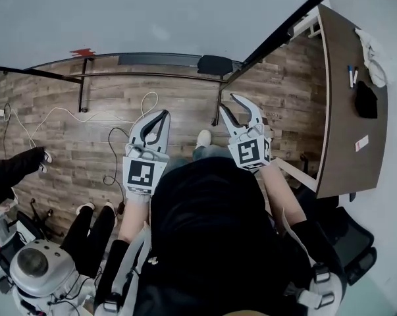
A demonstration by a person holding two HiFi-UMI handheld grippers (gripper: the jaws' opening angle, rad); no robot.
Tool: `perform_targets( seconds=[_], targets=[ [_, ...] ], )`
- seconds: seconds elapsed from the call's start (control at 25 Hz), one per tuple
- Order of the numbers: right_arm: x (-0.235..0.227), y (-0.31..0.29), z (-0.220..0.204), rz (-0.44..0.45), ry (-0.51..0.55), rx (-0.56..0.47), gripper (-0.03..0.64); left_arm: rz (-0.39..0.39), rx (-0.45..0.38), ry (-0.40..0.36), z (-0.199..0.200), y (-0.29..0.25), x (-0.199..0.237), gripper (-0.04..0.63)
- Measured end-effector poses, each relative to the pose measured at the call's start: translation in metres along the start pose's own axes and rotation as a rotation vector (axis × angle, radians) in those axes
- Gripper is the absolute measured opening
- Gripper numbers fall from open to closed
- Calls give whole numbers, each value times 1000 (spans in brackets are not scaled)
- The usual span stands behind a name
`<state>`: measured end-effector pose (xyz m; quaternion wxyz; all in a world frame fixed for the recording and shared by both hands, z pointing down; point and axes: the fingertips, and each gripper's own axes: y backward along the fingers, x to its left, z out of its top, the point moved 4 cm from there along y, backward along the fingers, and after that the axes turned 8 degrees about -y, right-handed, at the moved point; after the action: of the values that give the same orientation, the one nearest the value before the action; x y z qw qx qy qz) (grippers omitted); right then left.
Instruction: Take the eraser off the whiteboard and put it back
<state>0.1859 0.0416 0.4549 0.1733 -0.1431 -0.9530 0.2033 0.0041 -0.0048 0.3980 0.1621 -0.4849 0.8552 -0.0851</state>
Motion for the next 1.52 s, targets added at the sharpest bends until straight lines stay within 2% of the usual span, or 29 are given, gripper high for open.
perform_targets(
  seconds=[0.24, 0.48, 0.92, 1.12, 1.52],
  targets=[
    [-11, -42, -18, 48, 92, 45, 172, 58, 36, 27, 0, -11, 11, 8],
    [-11, -78, -30, 55, 188, 106, 196, 97, 51, 46, -3, -12, 32, 8],
    [-11, -137, -63, 25, 302, 247, 218, 126, 108, 101, -20, -3, 64, 8],
    [-7, -158, -74, 18, 382, 284, 229, 140, 115, 100, -29, 0, 78, 8],
    [-10, -190, -82, -64, 477, 326, 245, 169, 138, 100, -45, 15, 100, 8]
  ],
)
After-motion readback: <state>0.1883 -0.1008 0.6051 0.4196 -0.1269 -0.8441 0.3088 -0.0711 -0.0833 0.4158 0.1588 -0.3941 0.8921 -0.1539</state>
